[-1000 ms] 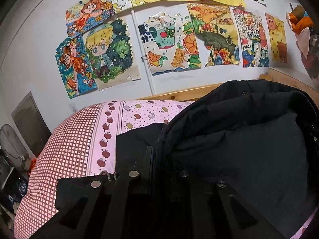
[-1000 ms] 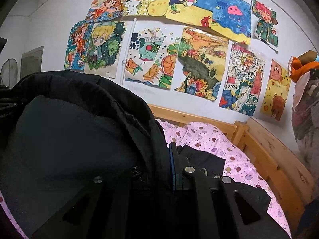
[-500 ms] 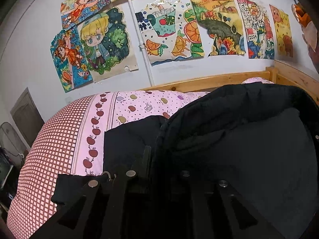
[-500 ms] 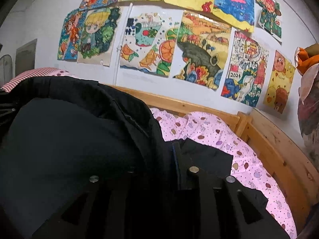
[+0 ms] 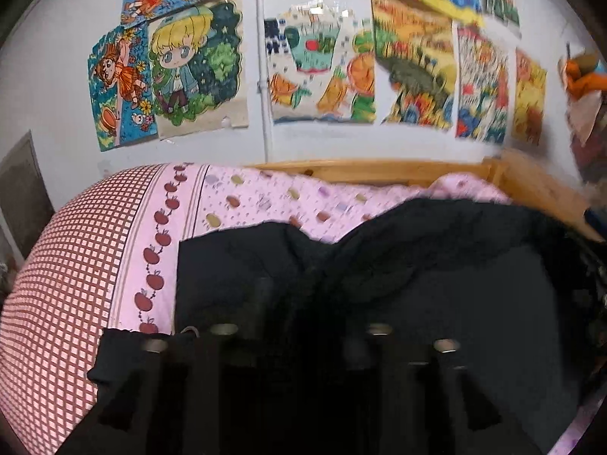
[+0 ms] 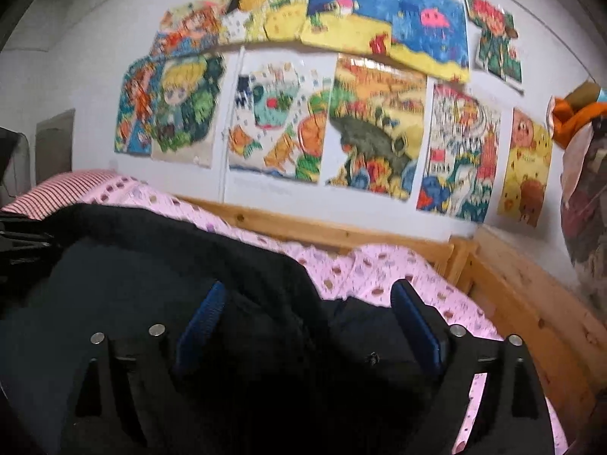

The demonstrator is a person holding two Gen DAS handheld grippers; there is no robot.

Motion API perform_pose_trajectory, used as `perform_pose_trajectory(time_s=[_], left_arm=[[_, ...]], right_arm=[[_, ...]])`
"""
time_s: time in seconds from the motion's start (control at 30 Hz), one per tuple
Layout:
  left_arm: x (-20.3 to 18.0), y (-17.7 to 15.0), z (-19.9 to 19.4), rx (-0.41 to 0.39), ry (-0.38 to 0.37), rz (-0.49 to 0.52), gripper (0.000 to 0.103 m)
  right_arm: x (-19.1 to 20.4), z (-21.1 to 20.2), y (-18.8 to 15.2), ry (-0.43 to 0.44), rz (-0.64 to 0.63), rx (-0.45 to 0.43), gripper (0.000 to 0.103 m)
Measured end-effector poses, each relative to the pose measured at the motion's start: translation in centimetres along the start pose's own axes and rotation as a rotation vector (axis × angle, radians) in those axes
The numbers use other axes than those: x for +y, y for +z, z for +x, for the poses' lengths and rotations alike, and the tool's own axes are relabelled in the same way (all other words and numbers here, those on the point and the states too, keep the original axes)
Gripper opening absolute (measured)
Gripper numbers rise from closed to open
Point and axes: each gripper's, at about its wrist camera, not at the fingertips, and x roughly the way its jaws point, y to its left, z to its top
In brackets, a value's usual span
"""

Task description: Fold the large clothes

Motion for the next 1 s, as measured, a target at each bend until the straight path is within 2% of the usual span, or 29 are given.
perform_pose_trajectory(time_s=[0.03, 0.07, 0.13, 0.17, 0.3, 0.43, 0.6, 0.73, 1.0], left_arm=[[0.2, 0.1, -0.6, -0.031, 0.001, -0.014, 0.094], [0.5, 0.0, -2.0, -0.107, 0.011, -0.044, 0.103], [0.9, -0.1, -3.8, -0.181, -0.019, -0.068, 0.103], [0.8, -0.1, -4.3, -0.178, -0.047, -0.060, 0.103], [0.1, -1.4, -5.8, -0.151, -0.069, 0.012, 0.103], [-0.2, -4.5, -7.7, -0.126, -0.124, 0.075, 0.103], [-0.5, -8.5, -8.2, -0.049, -0.182, 0.128, 0.103], [-1.4, -9.6, -6.1, 0.018, -0.152, 0.187, 0.103], [-2.6, -6.9, -2.3, -0.005, -0.082, 0.190, 0.103]], right_arm=[[0.1, -0.6, 0.2, 0.011, 0.002, -0.007, 0.088], [0.1, -1.1, 0.3, 0.017, 0.005, -0.013, 0.089], [0.1, -2.2, 0.2, 0.035, 0.010, -0.015, 0.090], [0.2, -2.5, 0.1, 0.045, 0.013, -0.010, 0.090], [0.4, -4.2, -1.4, 0.117, 0.023, 0.049, 0.090], [0.7, -5.9, -4.1, 0.189, -0.003, 0.131, 0.090], [0.7, -6.2, -7.4, 0.251, -0.024, 0.231, 0.090], [0.8, -4.5, -8.5, 0.277, -0.007, 0.284, 0.090], [1.6, 0.6, -7.8, 0.277, 0.017, 0.312, 0.097]])
